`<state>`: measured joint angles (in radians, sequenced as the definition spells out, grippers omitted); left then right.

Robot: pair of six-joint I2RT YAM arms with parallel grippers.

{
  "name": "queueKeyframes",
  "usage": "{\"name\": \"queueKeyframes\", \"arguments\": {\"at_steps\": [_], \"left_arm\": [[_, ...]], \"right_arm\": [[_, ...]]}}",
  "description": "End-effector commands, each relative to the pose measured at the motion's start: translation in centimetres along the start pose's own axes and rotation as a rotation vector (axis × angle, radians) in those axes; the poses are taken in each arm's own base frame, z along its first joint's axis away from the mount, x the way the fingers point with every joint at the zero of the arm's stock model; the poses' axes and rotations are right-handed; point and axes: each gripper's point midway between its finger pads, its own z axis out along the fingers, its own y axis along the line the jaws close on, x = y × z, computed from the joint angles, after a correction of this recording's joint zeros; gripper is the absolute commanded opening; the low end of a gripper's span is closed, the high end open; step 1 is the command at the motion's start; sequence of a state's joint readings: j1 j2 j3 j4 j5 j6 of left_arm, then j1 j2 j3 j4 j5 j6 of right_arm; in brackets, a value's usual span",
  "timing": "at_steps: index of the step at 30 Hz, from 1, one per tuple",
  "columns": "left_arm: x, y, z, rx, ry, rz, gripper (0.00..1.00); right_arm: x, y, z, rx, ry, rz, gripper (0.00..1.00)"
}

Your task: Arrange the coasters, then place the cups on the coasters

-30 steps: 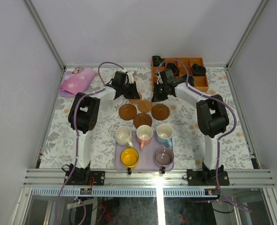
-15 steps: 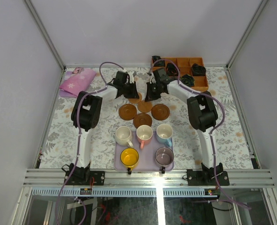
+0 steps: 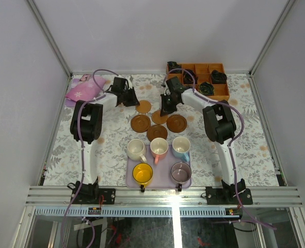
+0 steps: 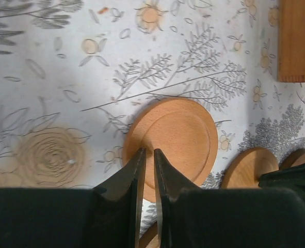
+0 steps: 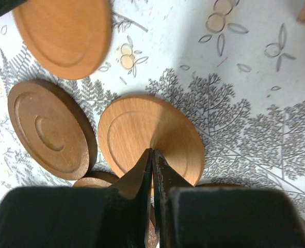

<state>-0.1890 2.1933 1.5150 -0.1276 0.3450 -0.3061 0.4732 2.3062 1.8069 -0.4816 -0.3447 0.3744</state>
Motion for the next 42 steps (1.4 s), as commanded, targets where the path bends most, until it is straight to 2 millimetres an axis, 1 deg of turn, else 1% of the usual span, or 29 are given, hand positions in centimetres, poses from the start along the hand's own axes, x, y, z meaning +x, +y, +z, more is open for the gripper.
{"name": "queueKeyframes", "arguments": {"at_steps": [1, 5, 9, 10, 14, 15, 20, 25, 29, 31, 35, 38, 42], "left_arm": [[1.4, 2.8, -0.6, -0.095, 0.032, -0.036, 0.12], [1.7, 3.8, -0.9, -0.119, 0.039, -0.047, 0.12], [1.8, 4.6, -1.4, -0.142, 0.042, -0.058, 0.12], [1.8, 4.9, -1.6, -0.152, 0.041, -0.061, 0.12], [1.8, 6.2, -2.7, -0.193, 0.035, -0.071, 0.12], [1.9, 6.6, -3.0, -0.203, 0.036, -0.074, 0.12], [2.5, 8.7, -4.7, -0.261, 0.035, -0.108, 0.12], [3.1, 10.1, -6.0, -0.304, 0.039, -0.133, 0.12], [3.4, 10.9, -7.0, -0.334, 0.043, -0.141, 0.13], [3.6, 11.0, -7.3, -0.338, 0.048, -0.143, 0.13], [4.1, 10.5, -7.8, -0.325, 0.066, -0.149, 0.13], [4.8, 10.3, -8.2, -0.325, 0.080, -0.157, 0.13], [5.4, 10.1, -8.8, -0.322, 0.088, -0.165, 0.14]], "right_arm": [[-0.3, -2.8, 0.6, 0.151, 0.015, 0.005, 0.04], [-1.3, -5.3, 0.6, 0.208, -0.004, 0.052, 0.04], [-2.1, -8.8, 0.1, 0.247, -0.019, 0.136, 0.04], [-2.3, -10.0, -0.3, 0.258, -0.025, 0.162, 0.04], [-2.4, -13.7, -1.3, 0.298, -0.043, 0.233, 0.03], [-2.1, -14.5, -1.5, 0.309, -0.041, 0.248, 0.03], [-1.4, -17.6, -3.3, 0.390, -0.051, 0.281, 0.03], [0.8, -19.9, -5.5, 0.498, -0.031, 0.314, 0.02], [3.2, -21.4, -7.3, 0.571, -0.019, 0.360, 0.00], [4.5, -22.0, -8.2, 0.608, -0.013, 0.386, 0.00], [6.8, -23.4, -9.8, 0.686, -0.003, 0.434, 0.00], [7.9, -24.0, -11.0, 0.723, 0.001, 0.466, 0.00], [9.1, -23.5, -11.9, 0.725, 0.026, 0.474, 0.00]]}}
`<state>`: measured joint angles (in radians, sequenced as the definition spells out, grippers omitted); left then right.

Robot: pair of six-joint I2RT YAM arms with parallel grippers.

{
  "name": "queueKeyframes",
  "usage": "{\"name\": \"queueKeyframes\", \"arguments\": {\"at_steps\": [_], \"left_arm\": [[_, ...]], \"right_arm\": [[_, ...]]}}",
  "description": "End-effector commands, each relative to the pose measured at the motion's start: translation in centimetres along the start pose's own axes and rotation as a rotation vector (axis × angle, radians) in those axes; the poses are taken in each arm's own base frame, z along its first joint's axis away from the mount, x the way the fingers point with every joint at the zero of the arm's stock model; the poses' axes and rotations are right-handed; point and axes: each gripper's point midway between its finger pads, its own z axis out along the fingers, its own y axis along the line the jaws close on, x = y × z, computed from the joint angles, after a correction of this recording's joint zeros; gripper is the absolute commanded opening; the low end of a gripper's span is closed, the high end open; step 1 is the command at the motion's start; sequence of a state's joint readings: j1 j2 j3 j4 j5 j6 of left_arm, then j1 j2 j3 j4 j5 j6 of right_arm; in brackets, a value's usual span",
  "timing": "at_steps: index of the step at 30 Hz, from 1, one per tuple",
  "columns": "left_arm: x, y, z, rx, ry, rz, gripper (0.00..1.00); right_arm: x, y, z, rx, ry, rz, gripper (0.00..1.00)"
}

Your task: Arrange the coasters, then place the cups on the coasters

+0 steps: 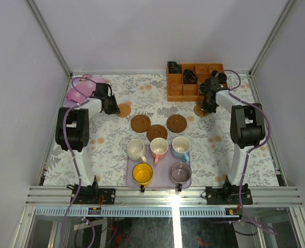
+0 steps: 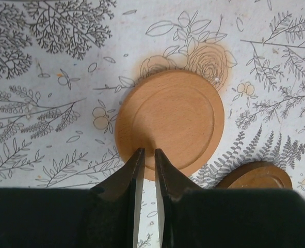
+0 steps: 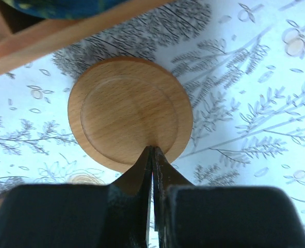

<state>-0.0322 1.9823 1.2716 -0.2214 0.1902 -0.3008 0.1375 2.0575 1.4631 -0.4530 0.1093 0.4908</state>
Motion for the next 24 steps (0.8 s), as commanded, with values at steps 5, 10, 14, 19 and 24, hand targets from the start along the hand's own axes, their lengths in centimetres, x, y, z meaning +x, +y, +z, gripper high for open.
{"name": "queueKeyframes", "arguments": {"at_steps": [5, 10, 14, 19, 24], "left_arm": [[3.5, 1.3, -0.9, -0.036, 0.100, -0.021, 0.14], [3.5, 1.2, -1.5, -0.037, 0.096, -0.020, 0.14], [3.4, 1.1, -2.3, -0.038, 0.082, -0.022, 0.14], [1.5, -0.2, -4.0, 0.001, 0.007, -0.005, 0.18], [-1.3, -2.3, -6.3, 0.055, -0.084, 0.021, 0.30]], "right_arm": [[8.7, -6.2, -1.0, 0.197, 0.248, -0.027, 0.00], [11.6, -6.0, -2.1, 0.165, 0.307, -0.076, 0.00], [13.1, -5.1, -3.0, 0.181, 0.320, -0.159, 0.00], [10.7, -1.9, -4.1, 0.125, 0.235, -0.221, 0.00], [5.9, 0.5, -6.6, 0.098, 0.112, -0.264, 0.05]]}}
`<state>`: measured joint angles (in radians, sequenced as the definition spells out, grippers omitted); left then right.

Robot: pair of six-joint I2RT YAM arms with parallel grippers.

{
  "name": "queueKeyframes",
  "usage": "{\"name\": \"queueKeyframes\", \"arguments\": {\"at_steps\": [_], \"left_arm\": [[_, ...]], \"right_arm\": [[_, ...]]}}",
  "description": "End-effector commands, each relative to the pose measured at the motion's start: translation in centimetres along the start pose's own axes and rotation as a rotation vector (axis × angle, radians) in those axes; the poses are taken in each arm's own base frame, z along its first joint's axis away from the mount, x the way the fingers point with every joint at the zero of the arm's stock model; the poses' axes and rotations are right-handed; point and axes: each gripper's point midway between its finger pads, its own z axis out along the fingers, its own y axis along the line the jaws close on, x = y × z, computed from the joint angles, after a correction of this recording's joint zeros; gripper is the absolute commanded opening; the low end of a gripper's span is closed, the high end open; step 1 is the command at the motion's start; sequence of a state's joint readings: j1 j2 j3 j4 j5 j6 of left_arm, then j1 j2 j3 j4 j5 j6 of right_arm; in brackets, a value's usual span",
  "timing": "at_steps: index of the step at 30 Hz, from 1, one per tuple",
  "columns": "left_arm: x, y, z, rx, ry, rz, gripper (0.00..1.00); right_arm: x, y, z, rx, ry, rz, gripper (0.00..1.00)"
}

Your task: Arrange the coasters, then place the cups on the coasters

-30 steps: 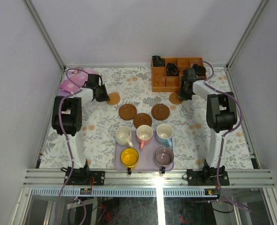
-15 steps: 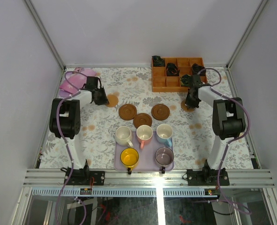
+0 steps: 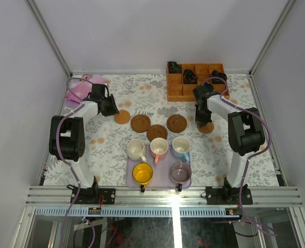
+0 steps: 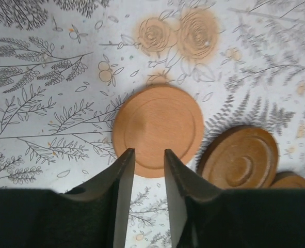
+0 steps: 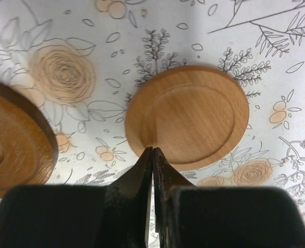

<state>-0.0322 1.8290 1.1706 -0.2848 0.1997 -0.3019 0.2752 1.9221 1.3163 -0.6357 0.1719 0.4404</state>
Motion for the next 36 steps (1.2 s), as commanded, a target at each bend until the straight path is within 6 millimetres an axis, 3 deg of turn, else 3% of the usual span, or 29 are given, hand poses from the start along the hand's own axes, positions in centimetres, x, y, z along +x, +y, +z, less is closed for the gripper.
{"name": "queueKeyframes", "arguments": {"at_steps": [1, 4, 8, 13, 18, 22, 26, 36], "left_arm": [[-3.2, -2.4, -2.8, 0.060, -0.110, 0.032, 0.34], [-3.5, -3.6, -3.4, 0.089, -0.135, 0.045, 0.41], [-2.5, -6.1, -3.3, 0.165, -0.121, 0.079, 0.40], [0.6, -10.4, -2.0, 0.263, -0.045, 0.157, 0.38], [3.3, -12.8, -0.2, 0.309, 0.023, 0.190, 0.36], [4.5, -13.2, 1.3, 0.309, 0.067, 0.186, 0.33], [5.3, -12.9, 2.2, 0.292, 0.098, 0.160, 0.30], [6.3, -11.1, 5.1, 0.212, 0.134, 0.145, 0.32]], "right_arm": [[-2.9, 0.4, -3.4, 0.014, -0.062, -0.059, 0.08], [-4.5, 1.0, -4.9, -0.010, -0.110, -0.073, 0.13], [-5.4, 2.8, -5.6, -0.098, -0.135, -0.081, 0.14], [-4.7, 5.9, -4.5, -0.235, -0.106, -0.092, 0.10], [-3.7, 9.0, -4.2, -0.346, -0.090, -0.151, 0.04], [-2.9, 11.8, -4.1, -0.438, -0.064, -0.206, 0.04], [-2.5, 13.1, -3.2, -0.471, -0.030, -0.222, 0.04], [-2.1, 13.8, -0.4, -0.445, 0.036, -0.224, 0.03]]}}
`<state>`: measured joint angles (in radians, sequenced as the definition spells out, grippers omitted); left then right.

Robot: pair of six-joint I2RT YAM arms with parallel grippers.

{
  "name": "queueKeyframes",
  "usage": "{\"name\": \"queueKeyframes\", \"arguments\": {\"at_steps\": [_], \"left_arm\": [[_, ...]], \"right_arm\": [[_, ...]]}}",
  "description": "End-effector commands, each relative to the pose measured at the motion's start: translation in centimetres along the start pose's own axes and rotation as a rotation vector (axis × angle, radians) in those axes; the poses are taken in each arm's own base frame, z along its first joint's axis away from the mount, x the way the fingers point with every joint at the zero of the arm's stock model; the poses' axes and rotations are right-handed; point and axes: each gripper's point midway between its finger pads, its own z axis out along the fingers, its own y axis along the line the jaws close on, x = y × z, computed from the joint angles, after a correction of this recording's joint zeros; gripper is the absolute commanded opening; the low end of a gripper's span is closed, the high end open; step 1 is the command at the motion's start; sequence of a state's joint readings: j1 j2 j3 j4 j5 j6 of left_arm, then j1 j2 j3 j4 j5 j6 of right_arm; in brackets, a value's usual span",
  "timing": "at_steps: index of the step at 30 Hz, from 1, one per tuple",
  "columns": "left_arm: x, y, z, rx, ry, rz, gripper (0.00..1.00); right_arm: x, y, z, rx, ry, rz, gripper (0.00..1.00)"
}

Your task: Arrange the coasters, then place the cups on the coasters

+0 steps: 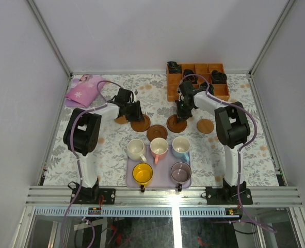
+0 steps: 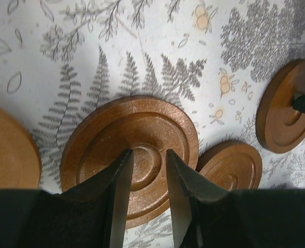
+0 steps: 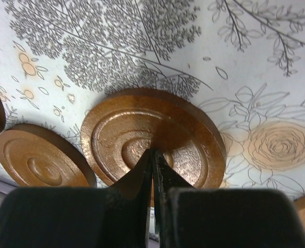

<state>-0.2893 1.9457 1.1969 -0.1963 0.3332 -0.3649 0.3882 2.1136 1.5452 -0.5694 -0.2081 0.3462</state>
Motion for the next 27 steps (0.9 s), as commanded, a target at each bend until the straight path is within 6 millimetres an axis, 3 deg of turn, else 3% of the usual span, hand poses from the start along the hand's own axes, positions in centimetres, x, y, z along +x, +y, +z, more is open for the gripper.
{"name": "queueKeyframes", "arguments": {"at_steps": [1, 5, 10, 17, 21, 27], "left_arm": [[-1.3, 1.0, 1.7, -0.048, -0.022, 0.011, 0.33], [-2.2, 1.7, 2.3, -0.080, -0.020, 0.024, 0.34], [-3.3, 1.9, 2.2, -0.098, -0.032, 0.034, 0.34], [-3.1, 2.5, 1.5, -0.120, -0.023, 0.039, 0.34], [-3.4, 1.6, 0.5, -0.088, -0.036, 0.068, 0.35], [-5.3, -2.1, -2.4, 0.041, -0.107, 0.136, 0.36]], "right_arm": [[-1.3, 0.7, 0.4, -0.020, -0.010, -0.021, 0.02], [-1.5, 0.5, 1.3, -0.011, 0.003, -0.013, 0.02], [-3.1, 0.9, 1.4, -0.010, -0.028, -0.019, 0.01], [-3.4, -0.5, 1.2, 0.073, -0.035, -0.010, 0.01], [-2.9, -0.7, 0.8, 0.084, -0.037, -0.005, 0.00], [-3.1, -0.6, -1.2, 0.091, -0.073, -0.006, 0.00]]}}
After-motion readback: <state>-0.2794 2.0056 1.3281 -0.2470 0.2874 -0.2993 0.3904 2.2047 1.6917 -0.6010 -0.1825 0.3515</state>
